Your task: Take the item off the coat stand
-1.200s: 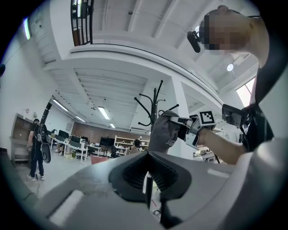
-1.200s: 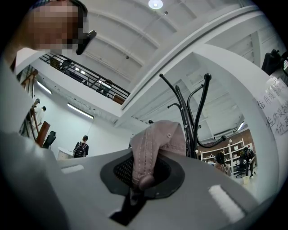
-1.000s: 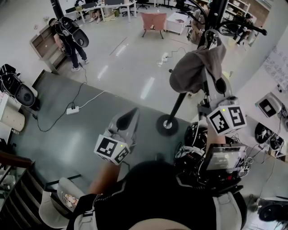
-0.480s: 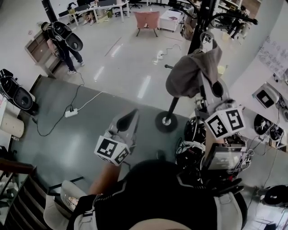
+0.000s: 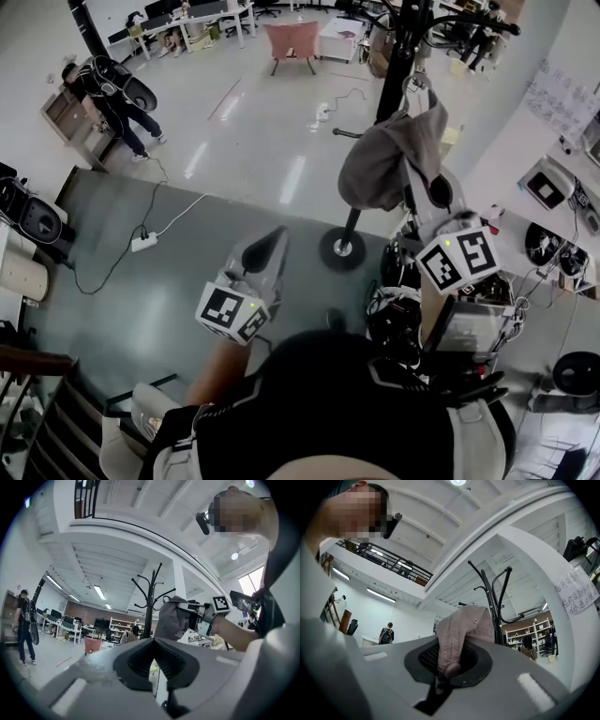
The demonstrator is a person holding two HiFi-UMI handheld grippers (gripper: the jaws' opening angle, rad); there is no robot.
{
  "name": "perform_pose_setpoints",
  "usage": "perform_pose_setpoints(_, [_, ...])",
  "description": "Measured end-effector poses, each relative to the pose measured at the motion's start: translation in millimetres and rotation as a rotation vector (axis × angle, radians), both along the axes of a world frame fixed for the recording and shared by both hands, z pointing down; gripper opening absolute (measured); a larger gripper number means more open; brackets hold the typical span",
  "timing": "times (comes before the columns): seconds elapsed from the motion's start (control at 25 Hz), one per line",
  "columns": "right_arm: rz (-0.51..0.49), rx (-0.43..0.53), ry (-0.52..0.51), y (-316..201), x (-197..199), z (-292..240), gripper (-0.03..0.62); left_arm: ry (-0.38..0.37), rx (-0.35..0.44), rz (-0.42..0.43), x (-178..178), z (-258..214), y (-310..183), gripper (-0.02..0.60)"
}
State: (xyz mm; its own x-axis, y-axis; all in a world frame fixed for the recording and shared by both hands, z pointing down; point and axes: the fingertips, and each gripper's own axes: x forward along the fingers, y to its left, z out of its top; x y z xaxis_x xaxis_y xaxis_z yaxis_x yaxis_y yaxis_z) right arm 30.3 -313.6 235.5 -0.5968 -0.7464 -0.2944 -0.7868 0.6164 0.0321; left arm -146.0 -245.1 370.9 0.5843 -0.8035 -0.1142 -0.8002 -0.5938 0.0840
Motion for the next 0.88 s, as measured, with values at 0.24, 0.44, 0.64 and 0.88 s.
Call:
perform_pose_setpoints(0.24, [0.005, -0.028, 0.012, 3.6, -6.4, 13.2, 0.020, 0.010, -0.008, 0.006, -1.5, -3.8, 1.8, 0.017])
perform_pose_setpoints(0.44, [0.009, -0.044, 0.030, 1.5, -7.6, 28.6, 0.020, 0.022, -0.006, 0.002, -0.7, -2.7, -3.5, 0.017])
perform_pose_setpoints(0.64, [0.012, -0.076, 0.045, -2.0, -2.6, 44.3, 0.020, 0.027, -0.013, 0.003, 5.1, 0.2, -9.2, 0.017])
perform_pose_setpoints(0.88, [0.010, -0.081, 0.059, -7.9, -6.4, 48.3, 0.020, 0.030, -0.018, 0.003, 3.9, -0.5, -17.4, 0.017])
